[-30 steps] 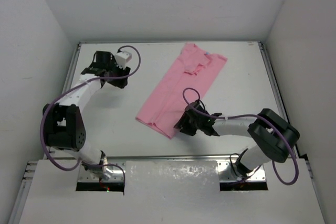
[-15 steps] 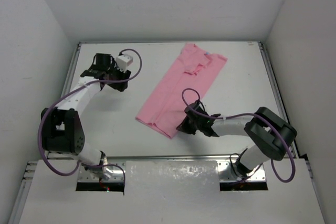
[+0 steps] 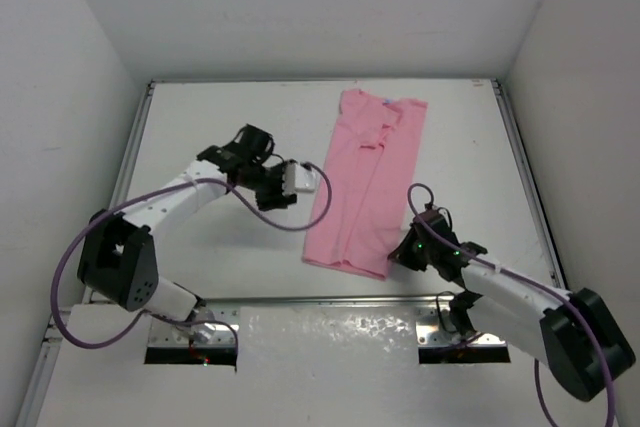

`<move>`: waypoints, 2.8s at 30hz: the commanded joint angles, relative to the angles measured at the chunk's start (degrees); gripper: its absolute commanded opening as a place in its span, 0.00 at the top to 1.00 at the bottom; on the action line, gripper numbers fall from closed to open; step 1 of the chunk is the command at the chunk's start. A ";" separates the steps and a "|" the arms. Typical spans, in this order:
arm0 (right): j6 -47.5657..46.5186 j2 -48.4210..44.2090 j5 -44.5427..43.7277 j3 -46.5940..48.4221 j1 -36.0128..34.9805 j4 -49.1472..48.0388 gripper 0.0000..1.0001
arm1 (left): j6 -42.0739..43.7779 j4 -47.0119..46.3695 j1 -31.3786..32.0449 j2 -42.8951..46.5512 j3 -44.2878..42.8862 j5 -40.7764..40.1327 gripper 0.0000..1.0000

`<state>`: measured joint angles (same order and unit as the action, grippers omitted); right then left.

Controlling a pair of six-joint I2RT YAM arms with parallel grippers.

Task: Fold and stack the t-shirts
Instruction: Rotate the tshirt 90 degrees, then grab the bottom of the folded rectangular tshirt with both arms, then fold the folded rectangular tshirt in 1/3 of the way

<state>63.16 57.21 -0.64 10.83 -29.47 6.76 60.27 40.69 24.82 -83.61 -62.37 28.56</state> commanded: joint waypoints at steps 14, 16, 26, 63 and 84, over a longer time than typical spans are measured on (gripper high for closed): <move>-21.94 -2.45 3.55 -0.20 13.04 27.95 1.00 | 41.42 -9.31 28.09 -1.64 16.31 0.10 0.54; -21.85 -2.63 4.07 0.15 13.04 26.99 0.96 | 43.17 -10.18 28.53 -2.52 16.84 -0.25 0.54; -25.54 -1.66 9.34 2.80 13.04 26.81 0.52 | 40.11 -12.03 31.78 -6.38 17.54 1.50 0.55; -28.61 19.23 12.60 39.43 27.80 27.95 1.00 | -10.77 -11.14 12.72 -21.23 -24.10 5.90 1.00; -28.27 43.15 13.13 59.12 33.16 19.26 1.00 | -19.83 -25.83 9.11 -36.79 -36.16 -6.84 1.00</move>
<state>34.50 99.31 12.60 66.81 3.07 28.97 42.54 19.35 35.07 -119.13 -96.71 23.42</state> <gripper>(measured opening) 0.002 0.010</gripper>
